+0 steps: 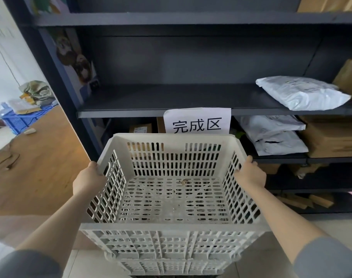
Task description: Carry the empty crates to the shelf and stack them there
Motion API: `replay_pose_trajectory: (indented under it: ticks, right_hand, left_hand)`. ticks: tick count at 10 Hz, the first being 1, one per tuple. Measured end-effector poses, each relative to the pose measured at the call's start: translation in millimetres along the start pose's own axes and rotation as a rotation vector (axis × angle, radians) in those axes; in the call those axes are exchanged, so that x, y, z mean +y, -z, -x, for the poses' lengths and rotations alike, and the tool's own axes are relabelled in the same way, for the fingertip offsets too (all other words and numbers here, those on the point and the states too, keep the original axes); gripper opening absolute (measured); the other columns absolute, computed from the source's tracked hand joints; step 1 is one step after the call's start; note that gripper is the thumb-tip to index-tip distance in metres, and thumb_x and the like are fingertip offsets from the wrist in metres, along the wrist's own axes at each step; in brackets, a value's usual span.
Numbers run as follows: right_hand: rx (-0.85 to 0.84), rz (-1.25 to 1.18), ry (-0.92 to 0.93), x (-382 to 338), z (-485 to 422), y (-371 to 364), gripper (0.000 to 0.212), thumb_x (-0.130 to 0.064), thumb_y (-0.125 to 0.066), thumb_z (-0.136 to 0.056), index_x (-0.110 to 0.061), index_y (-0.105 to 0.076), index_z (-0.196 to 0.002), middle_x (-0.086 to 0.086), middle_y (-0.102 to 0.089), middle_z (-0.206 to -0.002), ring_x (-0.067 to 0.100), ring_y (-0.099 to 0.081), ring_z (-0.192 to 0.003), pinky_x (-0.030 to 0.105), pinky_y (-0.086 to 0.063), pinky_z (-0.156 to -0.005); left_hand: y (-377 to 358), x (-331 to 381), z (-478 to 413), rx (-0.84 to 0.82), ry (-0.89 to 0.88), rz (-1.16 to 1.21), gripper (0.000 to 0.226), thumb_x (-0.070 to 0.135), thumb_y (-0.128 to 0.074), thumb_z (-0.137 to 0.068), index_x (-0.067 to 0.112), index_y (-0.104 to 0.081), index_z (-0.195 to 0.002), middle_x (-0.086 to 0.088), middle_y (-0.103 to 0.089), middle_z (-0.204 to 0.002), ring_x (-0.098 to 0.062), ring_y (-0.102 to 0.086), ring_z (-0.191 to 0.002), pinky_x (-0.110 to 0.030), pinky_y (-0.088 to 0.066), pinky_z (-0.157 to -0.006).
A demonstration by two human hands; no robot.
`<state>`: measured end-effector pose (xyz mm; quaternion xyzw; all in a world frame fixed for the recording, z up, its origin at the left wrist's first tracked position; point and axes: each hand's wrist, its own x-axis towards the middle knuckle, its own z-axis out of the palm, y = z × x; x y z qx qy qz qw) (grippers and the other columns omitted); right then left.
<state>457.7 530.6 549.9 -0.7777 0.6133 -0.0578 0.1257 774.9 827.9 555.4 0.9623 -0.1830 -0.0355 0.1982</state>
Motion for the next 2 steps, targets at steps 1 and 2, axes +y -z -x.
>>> replay_pose_trajectory:
  ticks: [1,2]
  right_hand:
    - [-0.058,-0.122,0.125,-1,0,11,0.077,-0.034,-0.059,-0.089,-0.010,-0.017,-0.149,0.020,-0.036,-0.144,0.037,-0.041,-0.128,0.042,-0.044,-0.093]
    - [-0.039,-0.321,0.294,19,2,24,0.073,-0.033,-0.062,-0.089,-0.016,-0.025,-0.149,0.015,-0.032,-0.150,0.034,-0.034,-0.137,0.044,-0.037,-0.108]
  left_hand:
    - [11,6,3,-0.038,0.000,0.348,0.048,0.015,-0.056,-0.088,0.017,-0.043,-0.134,-0.003,-0.060,-0.103,-0.023,-0.059,-0.063,-0.027,-0.046,-0.045]
    - [32,-20,6,-0.016,0.090,0.778,0.061,0.025,-0.062,-0.090,0.028,-0.035,-0.144,0.000,-0.051,-0.130,-0.030,-0.064,-0.097,-0.038,-0.056,-0.069]
